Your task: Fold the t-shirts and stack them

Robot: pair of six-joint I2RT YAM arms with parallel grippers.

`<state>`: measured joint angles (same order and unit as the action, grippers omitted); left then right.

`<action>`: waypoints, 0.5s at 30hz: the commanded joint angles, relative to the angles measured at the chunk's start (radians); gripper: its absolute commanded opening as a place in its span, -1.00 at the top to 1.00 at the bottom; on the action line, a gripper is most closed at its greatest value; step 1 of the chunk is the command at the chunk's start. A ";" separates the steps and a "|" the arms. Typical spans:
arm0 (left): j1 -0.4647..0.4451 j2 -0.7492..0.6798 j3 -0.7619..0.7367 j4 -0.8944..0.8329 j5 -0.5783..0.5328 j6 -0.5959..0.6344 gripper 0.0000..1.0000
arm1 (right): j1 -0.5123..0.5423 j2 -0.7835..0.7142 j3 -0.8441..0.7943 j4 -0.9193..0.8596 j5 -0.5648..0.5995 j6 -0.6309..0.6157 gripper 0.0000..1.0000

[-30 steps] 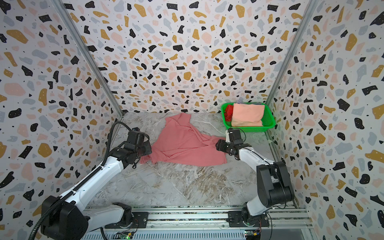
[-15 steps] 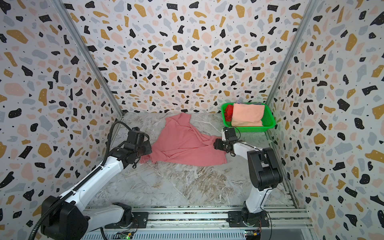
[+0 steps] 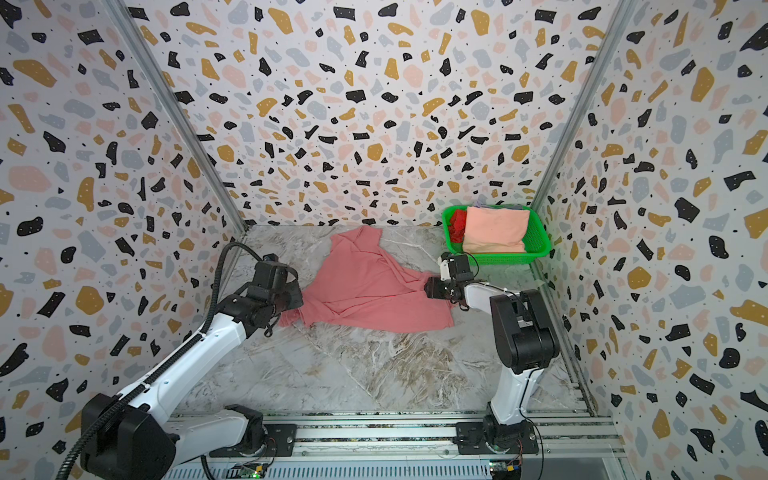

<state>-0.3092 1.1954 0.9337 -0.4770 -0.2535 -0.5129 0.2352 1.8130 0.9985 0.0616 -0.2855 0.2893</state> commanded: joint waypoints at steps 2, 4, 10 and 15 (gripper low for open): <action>0.004 -0.005 0.010 0.029 -0.016 -0.009 1.00 | -0.004 -0.084 -0.049 0.017 -0.080 -0.050 -0.18; 0.004 0.000 0.011 0.029 -0.015 -0.010 1.00 | -0.005 -0.088 -0.056 0.008 -0.084 -0.052 -0.01; 0.004 -0.003 0.011 0.031 -0.016 -0.009 1.00 | -0.005 -0.095 -0.074 0.031 -0.048 -0.026 0.67; 0.004 -0.019 0.017 0.020 -0.043 -0.011 1.00 | -0.007 -0.129 -0.053 0.021 -0.005 -0.024 1.00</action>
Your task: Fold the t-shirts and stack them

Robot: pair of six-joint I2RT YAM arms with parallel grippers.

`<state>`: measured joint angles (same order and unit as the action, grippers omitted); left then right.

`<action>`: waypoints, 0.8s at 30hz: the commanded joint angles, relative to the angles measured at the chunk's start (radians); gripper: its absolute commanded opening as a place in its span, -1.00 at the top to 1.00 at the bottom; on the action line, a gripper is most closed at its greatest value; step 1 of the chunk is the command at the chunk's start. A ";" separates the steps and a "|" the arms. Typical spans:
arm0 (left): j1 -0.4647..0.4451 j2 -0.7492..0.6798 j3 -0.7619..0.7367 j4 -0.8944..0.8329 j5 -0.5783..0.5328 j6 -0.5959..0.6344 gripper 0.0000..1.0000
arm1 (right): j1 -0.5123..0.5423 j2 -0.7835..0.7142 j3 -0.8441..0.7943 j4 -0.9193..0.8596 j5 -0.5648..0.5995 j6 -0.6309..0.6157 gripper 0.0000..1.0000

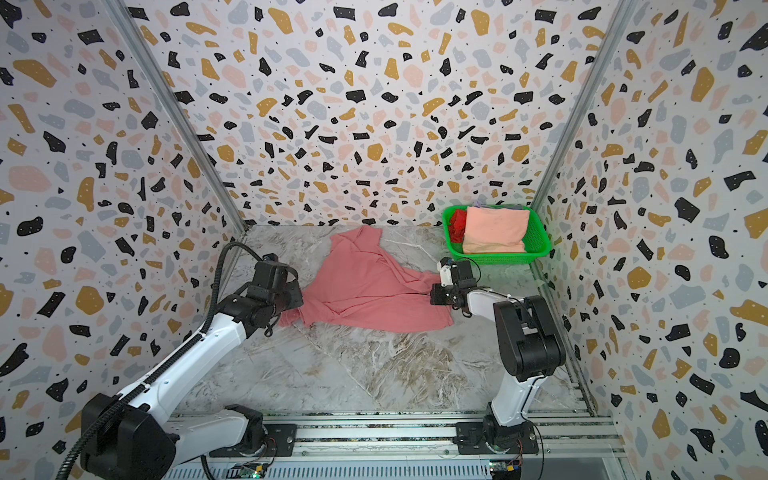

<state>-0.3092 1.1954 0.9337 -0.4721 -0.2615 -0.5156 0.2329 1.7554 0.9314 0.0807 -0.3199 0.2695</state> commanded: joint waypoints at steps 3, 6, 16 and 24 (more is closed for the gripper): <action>0.007 -0.061 0.047 0.009 -0.083 0.003 1.00 | -0.007 -0.157 0.064 -0.036 0.053 -0.008 1.00; 0.026 -0.129 0.111 0.032 -0.123 0.028 1.00 | -0.009 -0.267 0.164 -0.079 0.083 -0.019 1.00; 0.052 -0.300 0.510 0.218 -0.245 0.338 1.00 | -0.004 -0.504 0.560 0.001 0.180 -0.107 1.00; 0.051 -0.220 0.743 0.357 -0.152 0.511 1.00 | -0.001 -0.433 0.801 0.202 0.084 -0.212 1.00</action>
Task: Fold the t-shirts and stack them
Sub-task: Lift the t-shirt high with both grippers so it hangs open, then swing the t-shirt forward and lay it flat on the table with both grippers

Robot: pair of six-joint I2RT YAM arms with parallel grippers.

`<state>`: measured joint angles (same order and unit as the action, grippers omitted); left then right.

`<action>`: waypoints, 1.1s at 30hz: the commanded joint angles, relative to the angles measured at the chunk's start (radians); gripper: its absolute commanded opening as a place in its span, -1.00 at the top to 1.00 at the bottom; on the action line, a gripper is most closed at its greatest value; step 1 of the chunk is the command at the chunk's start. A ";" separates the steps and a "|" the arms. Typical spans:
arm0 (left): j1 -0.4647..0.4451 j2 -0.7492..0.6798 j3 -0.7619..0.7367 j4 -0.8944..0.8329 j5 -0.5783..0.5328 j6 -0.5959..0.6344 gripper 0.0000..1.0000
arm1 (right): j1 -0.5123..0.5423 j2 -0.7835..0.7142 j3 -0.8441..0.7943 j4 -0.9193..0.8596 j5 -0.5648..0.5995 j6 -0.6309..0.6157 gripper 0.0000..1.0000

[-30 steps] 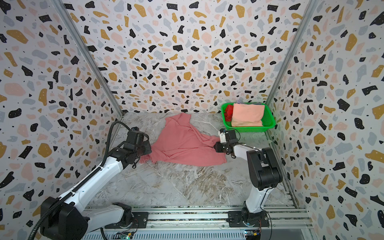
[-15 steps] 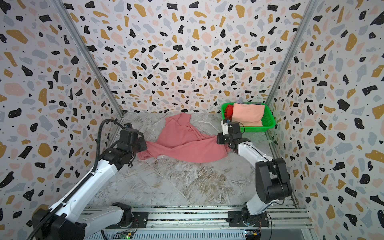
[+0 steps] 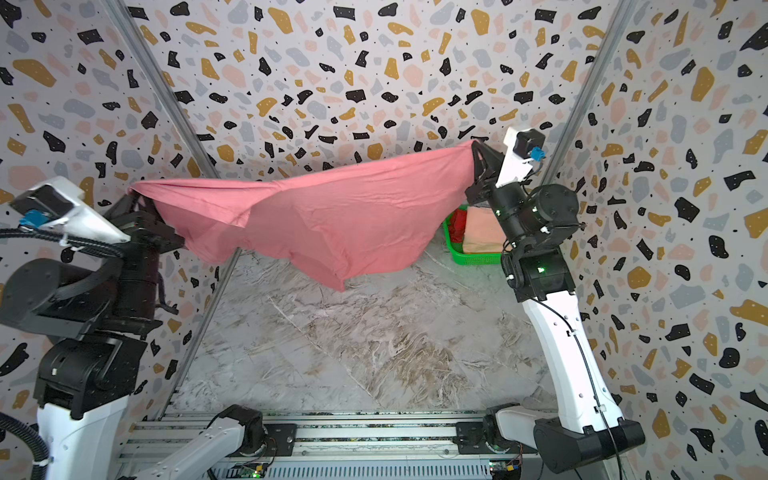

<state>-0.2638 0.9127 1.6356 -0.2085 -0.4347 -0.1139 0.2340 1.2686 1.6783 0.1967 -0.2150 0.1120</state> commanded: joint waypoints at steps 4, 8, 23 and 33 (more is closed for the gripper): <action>0.006 0.164 0.071 0.152 0.034 0.158 1.00 | -0.002 0.172 0.150 0.105 -0.060 -0.033 1.00; 0.019 0.295 0.090 0.185 0.037 0.168 1.00 | -0.002 0.299 0.229 0.125 -0.099 0.021 1.00; 0.258 0.837 0.804 0.011 0.322 -0.002 1.00 | -0.053 0.756 0.864 -0.003 -0.147 0.137 1.00; 0.279 0.345 0.226 0.061 0.243 0.059 1.00 | -0.047 0.370 0.219 0.063 -0.207 0.114 1.00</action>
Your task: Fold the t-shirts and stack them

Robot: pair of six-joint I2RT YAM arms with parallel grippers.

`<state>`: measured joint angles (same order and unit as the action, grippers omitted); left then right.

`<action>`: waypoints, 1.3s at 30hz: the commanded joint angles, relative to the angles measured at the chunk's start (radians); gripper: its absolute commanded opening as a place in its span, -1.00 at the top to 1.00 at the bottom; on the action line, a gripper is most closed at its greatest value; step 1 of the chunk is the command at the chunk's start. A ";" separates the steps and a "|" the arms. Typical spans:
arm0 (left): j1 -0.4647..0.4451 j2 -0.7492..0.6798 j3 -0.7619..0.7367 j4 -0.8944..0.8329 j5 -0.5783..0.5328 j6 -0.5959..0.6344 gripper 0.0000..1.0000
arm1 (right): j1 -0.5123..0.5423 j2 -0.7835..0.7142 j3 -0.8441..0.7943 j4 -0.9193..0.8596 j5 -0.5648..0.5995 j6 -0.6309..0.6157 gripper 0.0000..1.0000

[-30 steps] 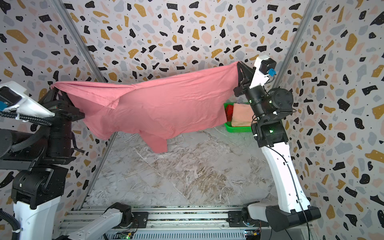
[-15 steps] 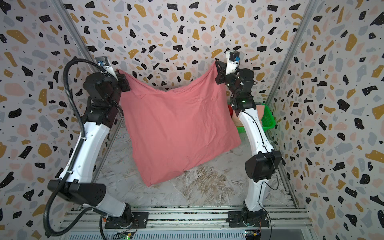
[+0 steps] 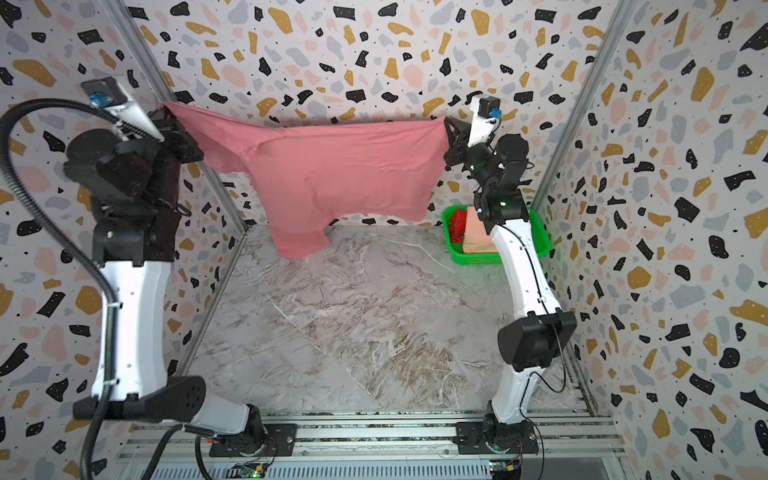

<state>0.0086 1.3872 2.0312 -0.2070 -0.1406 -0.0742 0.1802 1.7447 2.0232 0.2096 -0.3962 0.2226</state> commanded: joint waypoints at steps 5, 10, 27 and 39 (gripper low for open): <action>0.007 -0.377 -0.572 -0.139 -0.013 -0.134 1.00 | 0.014 -0.260 -0.535 -0.068 -0.086 0.007 1.00; 0.005 -0.569 -0.798 -0.438 0.132 -0.337 0.85 | 0.018 -0.357 -0.864 -0.251 -0.087 0.010 1.00; 0.007 -0.312 -0.746 -0.281 0.395 -0.344 -0.93 | 0.050 -0.143 -0.681 -0.213 -0.107 0.046 -0.21; 0.005 0.153 -0.875 0.023 0.411 -0.445 -0.99 | 0.151 0.348 -0.409 -0.103 -0.217 0.128 -0.19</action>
<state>0.0113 1.4895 1.1236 -0.2840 0.2703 -0.5091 0.3271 2.0670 1.5291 0.0757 -0.5728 0.3305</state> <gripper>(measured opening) 0.997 0.597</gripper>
